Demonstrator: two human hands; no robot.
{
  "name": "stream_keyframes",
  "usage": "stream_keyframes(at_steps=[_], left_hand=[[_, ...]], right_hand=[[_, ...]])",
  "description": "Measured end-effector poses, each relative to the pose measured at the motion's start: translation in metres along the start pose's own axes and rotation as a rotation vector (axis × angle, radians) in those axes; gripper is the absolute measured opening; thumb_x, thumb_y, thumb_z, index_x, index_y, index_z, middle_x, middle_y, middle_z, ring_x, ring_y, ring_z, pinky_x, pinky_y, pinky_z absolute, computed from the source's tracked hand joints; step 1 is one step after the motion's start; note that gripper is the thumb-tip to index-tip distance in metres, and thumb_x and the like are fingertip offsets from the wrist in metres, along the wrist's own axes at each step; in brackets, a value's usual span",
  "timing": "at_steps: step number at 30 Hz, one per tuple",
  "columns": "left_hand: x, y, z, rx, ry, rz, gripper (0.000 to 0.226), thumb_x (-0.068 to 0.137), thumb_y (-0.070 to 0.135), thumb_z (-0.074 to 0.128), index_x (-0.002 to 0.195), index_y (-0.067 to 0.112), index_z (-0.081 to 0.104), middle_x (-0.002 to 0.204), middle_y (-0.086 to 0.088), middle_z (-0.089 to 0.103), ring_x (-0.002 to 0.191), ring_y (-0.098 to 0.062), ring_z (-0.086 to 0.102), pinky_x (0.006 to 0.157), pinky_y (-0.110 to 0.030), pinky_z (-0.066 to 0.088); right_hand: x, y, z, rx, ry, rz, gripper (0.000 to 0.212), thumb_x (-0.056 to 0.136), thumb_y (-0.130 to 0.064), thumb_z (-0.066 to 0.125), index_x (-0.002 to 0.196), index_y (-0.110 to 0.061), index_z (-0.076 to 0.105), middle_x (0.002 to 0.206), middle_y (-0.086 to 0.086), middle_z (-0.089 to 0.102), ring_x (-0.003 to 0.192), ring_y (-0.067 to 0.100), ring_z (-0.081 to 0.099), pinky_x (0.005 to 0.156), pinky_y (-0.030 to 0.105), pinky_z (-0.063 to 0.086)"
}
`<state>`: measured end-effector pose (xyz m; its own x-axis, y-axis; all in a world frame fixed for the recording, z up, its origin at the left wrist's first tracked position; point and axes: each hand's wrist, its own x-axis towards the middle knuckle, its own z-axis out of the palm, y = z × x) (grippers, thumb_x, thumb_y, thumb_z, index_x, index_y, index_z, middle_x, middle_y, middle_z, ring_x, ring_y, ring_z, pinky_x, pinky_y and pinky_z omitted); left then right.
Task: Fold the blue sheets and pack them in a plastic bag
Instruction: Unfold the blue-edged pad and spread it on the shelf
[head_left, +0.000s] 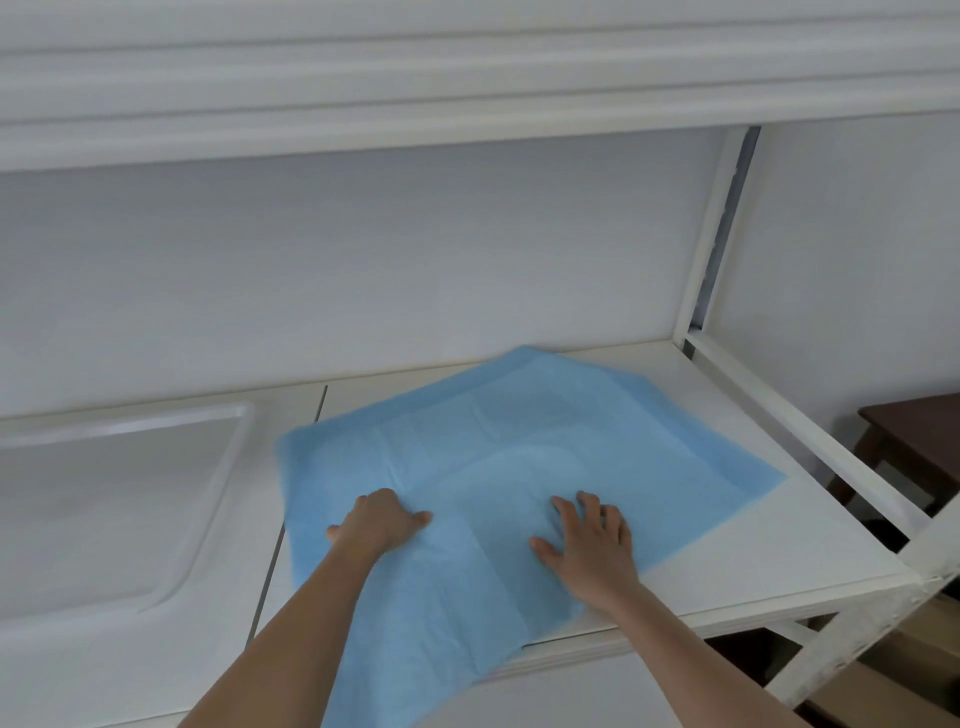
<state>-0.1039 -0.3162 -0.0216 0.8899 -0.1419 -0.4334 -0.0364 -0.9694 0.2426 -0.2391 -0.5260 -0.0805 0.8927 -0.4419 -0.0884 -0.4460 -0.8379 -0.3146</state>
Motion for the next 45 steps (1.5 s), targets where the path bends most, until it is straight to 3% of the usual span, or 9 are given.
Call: stream_keyframes(at_steps=[4,9,14,18,24,33,35,39,45], left_hand=[[-0.001,-0.006,0.008,-0.007,0.238,0.113,0.045,0.088,0.040,0.058,0.126,0.018,0.049,0.134,-0.005,0.038,0.124,-0.025,0.043,0.100,-0.041,0.036],[0.003,-0.018,0.013,0.081,0.140,0.208,0.087,0.082,0.051,0.065,0.150,0.026,0.018,0.160,-0.001,-0.002,0.147,-0.021,0.004,0.117,-0.046,0.013],[0.002,-0.032,0.015,0.112,0.007,0.200,0.104,0.073,0.062,0.067,0.151,0.037,0.002,0.160,0.000,-0.012,0.147,-0.031,-0.007,0.117,-0.049,0.001],[-0.006,-0.034,0.016,0.227,-0.034,0.109,0.108,0.065,0.077,0.061,0.149,0.043,0.004,0.158,-0.005,0.005,0.142,-0.042,0.015,0.113,-0.053,0.017],[-0.015,-0.026,0.018,0.265,-0.046,0.000,0.103,0.058,0.077,0.064,0.140,0.030,0.024,0.134,-0.003,0.045,0.132,-0.027,0.034,0.097,-0.057,0.039],[-0.021,-0.031,0.020,0.255,-0.007,-0.133,0.114,0.051,0.085,0.057,0.137,0.013,0.037,0.131,-0.006,0.052,0.121,-0.032,0.051,0.096,-0.049,0.047],[-0.024,-0.033,0.019,0.245,0.015,-0.116,0.108,0.054,0.082,0.059,0.134,0.012,0.039,0.129,-0.005,0.053,0.119,-0.030,0.053,0.095,-0.047,0.048],[-0.032,-0.038,0.007,0.291,0.110,-0.048,0.078,0.072,0.072,0.059,0.125,0.015,0.050,0.123,0.000,0.057,0.116,-0.022,0.055,0.085,-0.031,0.047],[-0.034,-0.074,-0.016,0.110,0.280,-0.202,0.033,0.088,0.025,0.053,0.119,0.014,0.055,0.120,-0.006,0.058,0.113,-0.026,0.057,0.086,-0.033,0.045]], right_hand=[[0.002,0.000,-0.011,-0.014,-0.092,-0.036,0.065,0.091,-0.058,0.042,0.147,-0.031,0.022,0.156,0.003,0.012,0.141,0.028,0.014,0.117,0.042,0.009],[0.005,0.001,-0.020,0.006,-0.212,-0.083,0.064,0.092,-0.048,0.049,0.147,-0.032,0.021,0.158,-0.002,0.008,0.145,0.023,0.007,0.118,0.047,0.004],[0.009,0.002,-0.028,0.004,-0.275,-0.142,0.061,0.093,-0.036,0.054,0.147,-0.034,0.025,0.159,-0.008,0.009,0.145,0.020,0.007,0.118,0.049,0.005],[0.013,-0.001,-0.034,0.015,-0.308,-0.176,0.061,0.093,-0.025,0.055,0.147,-0.034,0.028,0.159,-0.011,0.009,0.146,0.016,0.008,0.119,0.048,0.003],[0.014,-0.018,-0.025,-0.017,-0.140,-0.163,0.061,0.093,-0.024,0.053,0.147,-0.033,0.027,0.159,-0.001,0.008,0.147,0.019,0.007,0.118,0.046,0.004],[-0.013,-0.046,0.007,-0.026,-0.135,-0.235,0.073,0.085,-0.070,0.023,0.148,-0.032,0.022,0.159,0.004,0.008,0.146,0.024,0.006,0.119,0.044,0.003],[-0.015,-0.046,0.011,-0.059,-0.149,-0.254,0.091,0.070,-0.077,0.007,0.149,-0.034,0.019,0.160,0.002,0.003,0.147,0.021,0.002,0.119,0.044,-0.001],[-0.011,-0.038,0.013,-0.073,-0.171,-0.285,0.078,0.082,-0.074,0.017,0.151,-0.036,0.013,0.161,-0.002,-0.006,0.148,0.016,-0.006,0.119,0.042,-0.007],[-0.005,-0.047,0.016,-0.085,-0.156,-0.266,0.063,0.096,-0.058,0.028,0.152,-0.035,0.011,0.161,-0.001,-0.008,0.148,0.016,-0.010,0.118,0.045,-0.009]])
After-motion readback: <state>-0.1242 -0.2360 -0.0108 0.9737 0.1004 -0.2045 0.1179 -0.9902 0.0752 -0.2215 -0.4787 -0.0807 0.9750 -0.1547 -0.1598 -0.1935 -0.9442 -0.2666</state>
